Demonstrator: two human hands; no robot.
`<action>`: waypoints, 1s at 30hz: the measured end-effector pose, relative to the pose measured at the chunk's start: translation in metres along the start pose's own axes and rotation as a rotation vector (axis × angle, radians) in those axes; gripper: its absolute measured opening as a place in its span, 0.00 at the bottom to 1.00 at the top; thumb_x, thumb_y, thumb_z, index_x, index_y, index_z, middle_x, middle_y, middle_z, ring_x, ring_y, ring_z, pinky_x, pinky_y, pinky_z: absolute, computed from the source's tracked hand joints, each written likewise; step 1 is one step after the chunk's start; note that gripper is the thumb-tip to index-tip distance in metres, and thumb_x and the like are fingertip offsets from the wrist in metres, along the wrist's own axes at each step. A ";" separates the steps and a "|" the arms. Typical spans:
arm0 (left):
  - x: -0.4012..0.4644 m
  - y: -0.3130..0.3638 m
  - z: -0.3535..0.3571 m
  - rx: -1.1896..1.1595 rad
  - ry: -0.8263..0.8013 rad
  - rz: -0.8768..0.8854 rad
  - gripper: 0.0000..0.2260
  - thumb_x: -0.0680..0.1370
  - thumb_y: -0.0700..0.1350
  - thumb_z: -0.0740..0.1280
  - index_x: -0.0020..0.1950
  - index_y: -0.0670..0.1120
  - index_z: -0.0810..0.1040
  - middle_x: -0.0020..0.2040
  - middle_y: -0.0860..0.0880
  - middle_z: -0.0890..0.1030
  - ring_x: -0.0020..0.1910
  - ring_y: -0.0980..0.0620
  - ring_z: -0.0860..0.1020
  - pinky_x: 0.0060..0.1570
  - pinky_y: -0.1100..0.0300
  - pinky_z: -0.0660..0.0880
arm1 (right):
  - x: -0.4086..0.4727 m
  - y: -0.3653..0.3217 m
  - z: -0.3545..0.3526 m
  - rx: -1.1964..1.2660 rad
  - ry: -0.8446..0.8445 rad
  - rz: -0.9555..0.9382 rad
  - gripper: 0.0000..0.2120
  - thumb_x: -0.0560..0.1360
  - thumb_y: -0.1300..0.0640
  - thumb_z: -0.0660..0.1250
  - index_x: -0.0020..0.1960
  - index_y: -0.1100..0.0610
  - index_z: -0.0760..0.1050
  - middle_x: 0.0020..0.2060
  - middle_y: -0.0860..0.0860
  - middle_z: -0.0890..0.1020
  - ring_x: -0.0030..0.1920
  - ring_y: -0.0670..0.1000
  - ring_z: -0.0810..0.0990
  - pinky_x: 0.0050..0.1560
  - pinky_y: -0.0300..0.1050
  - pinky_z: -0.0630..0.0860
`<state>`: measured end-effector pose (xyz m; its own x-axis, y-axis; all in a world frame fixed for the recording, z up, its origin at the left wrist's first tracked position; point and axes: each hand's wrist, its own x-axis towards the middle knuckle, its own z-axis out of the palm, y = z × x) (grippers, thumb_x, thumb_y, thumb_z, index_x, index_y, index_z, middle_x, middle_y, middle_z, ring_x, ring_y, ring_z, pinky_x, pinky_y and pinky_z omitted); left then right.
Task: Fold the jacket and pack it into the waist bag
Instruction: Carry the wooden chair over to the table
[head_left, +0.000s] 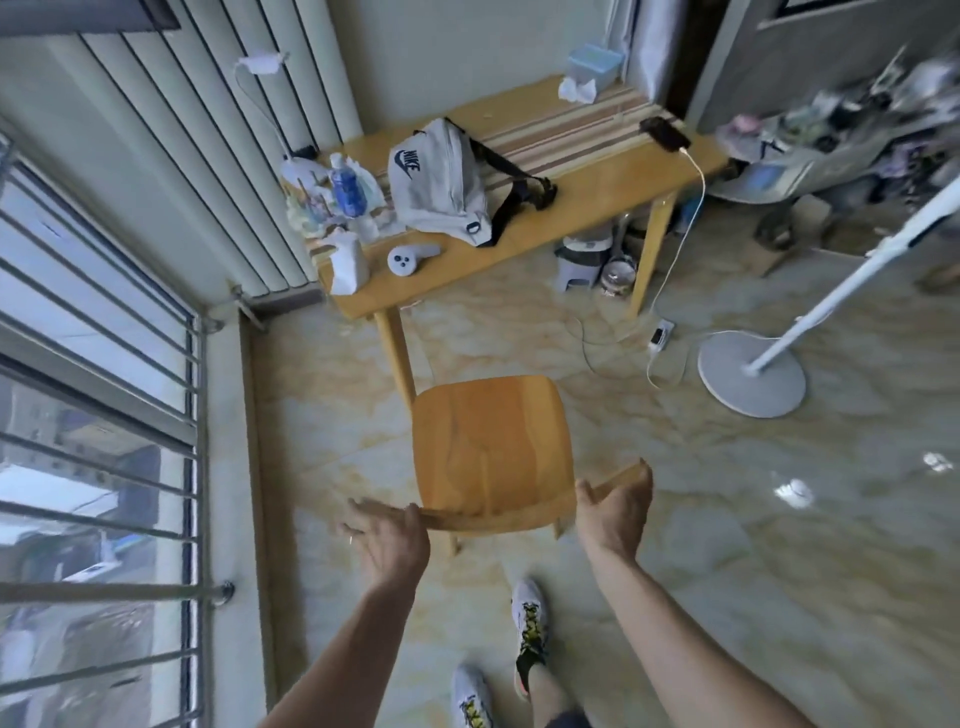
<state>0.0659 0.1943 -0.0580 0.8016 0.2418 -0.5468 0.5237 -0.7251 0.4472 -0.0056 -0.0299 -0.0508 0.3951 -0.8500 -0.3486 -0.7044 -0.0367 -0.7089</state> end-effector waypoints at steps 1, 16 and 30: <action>0.006 0.003 0.002 -0.182 -0.043 -0.130 0.31 0.83 0.51 0.63 0.78 0.33 0.59 0.73 0.32 0.67 0.73 0.33 0.67 0.66 0.45 0.69 | 0.005 0.001 0.003 0.052 0.010 0.110 0.38 0.75 0.56 0.74 0.76 0.64 0.57 0.73 0.64 0.69 0.71 0.64 0.72 0.69 0.54 0.71; 0.030 0.069 -0.015 -0.811 -0.334 -0.852 0.05 0.77 0.35 0.69 0.42 0.36 0.75 0.37 0.41 0.76 0.34 0.45 0.77 0.37 0.49 0.79 | 0.069 -0.044 0.002 0.360 -0.390 0.784 0.05 0.79 0.71 0.59 0.45 0.66 0.70 0.48 0.64 0.77 0.51 0.61 0.75 0.64 0.62 0.75; 0.121 0.225 -0.064 -0.774 -0.251 -0.665 0.08 0.75 0.38 0.71 0.47 0.38 0.72 0.41 0.40 0.76 0.41 0.41 0.80 0.42 0.52 0.82 | 0.178 -0.205 0.019 0.454 -0.615 0.762 0.10 0.75 0.68 0.67 0.53 0.61 0.68 0.49 0.63 0.72 0.56 0.66 0.74 0.63 0.65 0.76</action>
<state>0.2993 0.1017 0.0223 0.2483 0.2355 -0.9396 0.9488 0.1366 0.2849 0.2207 -0.1636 0.0207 0.2629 -0.1516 -0.9528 -0.6555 0.6966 -0.2917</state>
